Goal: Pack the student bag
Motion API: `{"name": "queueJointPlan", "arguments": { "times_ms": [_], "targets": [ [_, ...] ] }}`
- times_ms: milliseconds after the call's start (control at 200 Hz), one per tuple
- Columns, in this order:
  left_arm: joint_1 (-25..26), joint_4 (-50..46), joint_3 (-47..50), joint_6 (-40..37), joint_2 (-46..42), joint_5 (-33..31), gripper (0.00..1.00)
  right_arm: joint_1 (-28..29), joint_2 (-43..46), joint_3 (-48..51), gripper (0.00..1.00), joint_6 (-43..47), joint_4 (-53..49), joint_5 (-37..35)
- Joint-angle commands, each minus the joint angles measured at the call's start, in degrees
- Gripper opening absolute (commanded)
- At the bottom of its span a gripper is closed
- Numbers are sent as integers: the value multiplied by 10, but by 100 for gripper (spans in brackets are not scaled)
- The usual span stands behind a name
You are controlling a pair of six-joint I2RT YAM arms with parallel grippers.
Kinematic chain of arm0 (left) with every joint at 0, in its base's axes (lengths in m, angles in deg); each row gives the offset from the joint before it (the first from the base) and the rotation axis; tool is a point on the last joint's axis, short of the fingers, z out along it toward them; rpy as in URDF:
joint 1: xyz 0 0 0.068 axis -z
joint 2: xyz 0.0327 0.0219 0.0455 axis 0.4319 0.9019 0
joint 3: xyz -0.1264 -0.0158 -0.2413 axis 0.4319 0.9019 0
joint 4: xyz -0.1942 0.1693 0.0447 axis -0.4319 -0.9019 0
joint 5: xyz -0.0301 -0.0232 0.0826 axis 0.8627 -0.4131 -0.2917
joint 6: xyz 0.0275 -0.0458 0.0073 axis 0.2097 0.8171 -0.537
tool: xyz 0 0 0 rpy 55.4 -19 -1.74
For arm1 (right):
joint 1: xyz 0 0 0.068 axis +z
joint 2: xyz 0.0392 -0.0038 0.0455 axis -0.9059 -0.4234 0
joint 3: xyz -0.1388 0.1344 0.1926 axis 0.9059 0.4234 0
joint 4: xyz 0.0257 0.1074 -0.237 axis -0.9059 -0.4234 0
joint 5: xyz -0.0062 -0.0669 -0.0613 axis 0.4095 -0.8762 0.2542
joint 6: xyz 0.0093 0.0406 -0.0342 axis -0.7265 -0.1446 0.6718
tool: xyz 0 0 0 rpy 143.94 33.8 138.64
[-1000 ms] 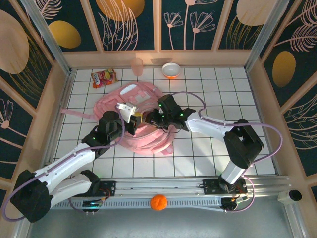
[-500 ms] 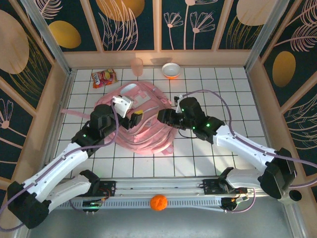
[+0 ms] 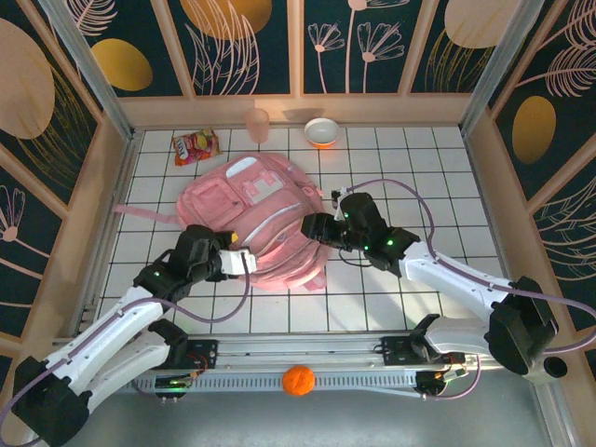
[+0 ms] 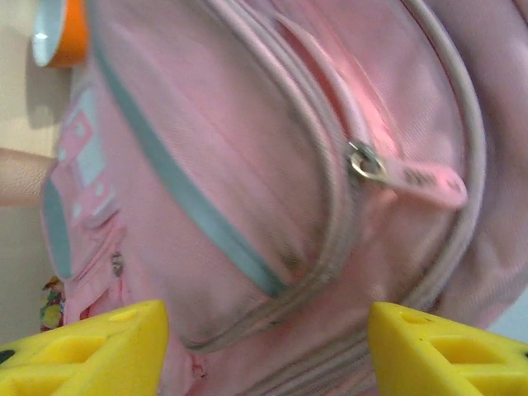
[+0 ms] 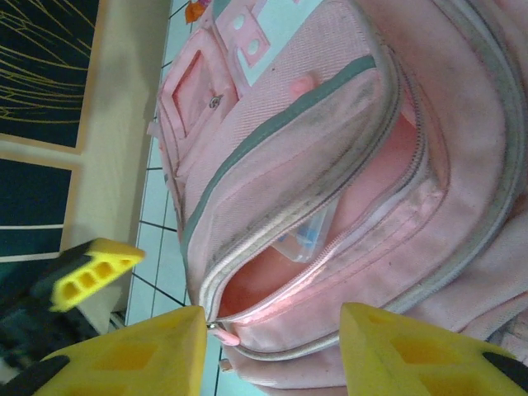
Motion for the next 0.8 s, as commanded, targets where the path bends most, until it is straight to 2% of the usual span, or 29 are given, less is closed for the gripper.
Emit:
{"name": "queueJointPlan", "arguments": {
  "times_ms": [0,270,540,601,711,796],
  "targets": [
    [-1,65,23,-90,-1,-8,64,1,-3,8,46,-7,40,6],
    [-1,184,64,-38,10,8,59,1,-2,15,46,-8,52,5],
    [-1,186,75,-32,39,41,56,2,11,25,46,-7,54,-2],
    [-1,182,75,-31,41,46,46,3,18,32,46,-9,58,-5],
    [-1,166,54,20,37,77,11,8,32,40,46,-6,57,-21],
    [-1,160,33,103,31,122,0,28,43,33,46,8,35,-57]
  ]
}}
